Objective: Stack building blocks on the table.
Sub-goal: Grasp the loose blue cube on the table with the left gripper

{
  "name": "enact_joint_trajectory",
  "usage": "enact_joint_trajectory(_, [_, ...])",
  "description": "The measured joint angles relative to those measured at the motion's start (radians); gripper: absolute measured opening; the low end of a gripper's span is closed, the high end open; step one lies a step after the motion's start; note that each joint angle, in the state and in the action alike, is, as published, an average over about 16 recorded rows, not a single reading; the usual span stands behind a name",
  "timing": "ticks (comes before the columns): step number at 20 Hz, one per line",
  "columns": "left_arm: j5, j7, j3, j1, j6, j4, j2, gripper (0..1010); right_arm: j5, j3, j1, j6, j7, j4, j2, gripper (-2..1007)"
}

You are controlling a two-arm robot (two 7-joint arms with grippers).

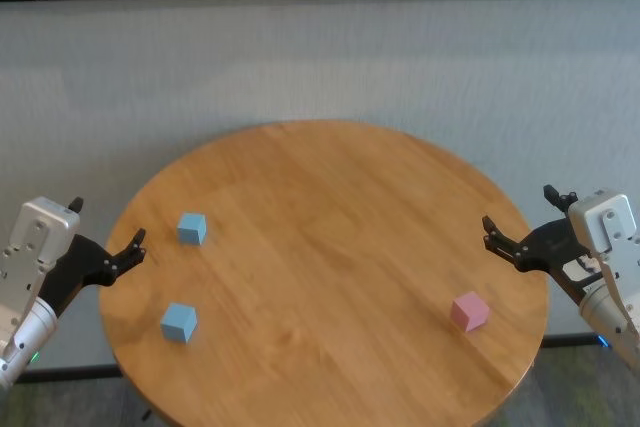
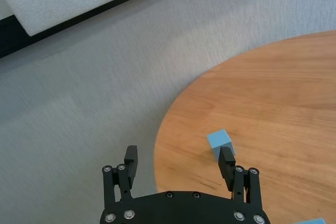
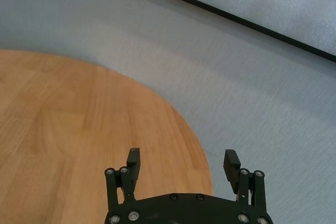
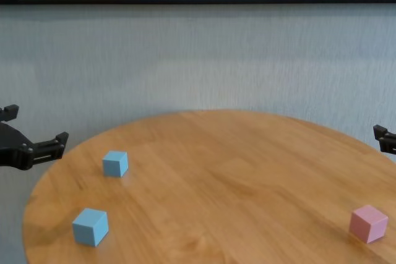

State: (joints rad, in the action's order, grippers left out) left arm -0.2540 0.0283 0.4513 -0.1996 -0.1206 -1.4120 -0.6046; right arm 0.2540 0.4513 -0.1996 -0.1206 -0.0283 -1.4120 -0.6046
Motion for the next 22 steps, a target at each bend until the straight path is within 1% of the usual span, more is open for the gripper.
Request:
enact_joint_trajectory(16, [0.000, -0.001, 0.000, 0.000, 0.000, -0.001, -0.001, 1000, 0.000, 0.000, 0.000, 0.000, 0.000, 0.000, 0.000, 1005])
enact_joint_trajectory(19, [0.000, -0.009, -0.002, 0.004, -0.003, -0.007, -0.006, 1000, 0.000, 0.000, 0.000, 0.000, 0.000, 0.000, 0.000, 1005])
enact_joint_trajectory(22, [-0.006, -0.030, -0.008, 0.014, -0.014, -0.021, -0.018, 1000, 0.000, 0.000, 0.000, 0.000, 0.000, 0.000, 0.000, 1005])
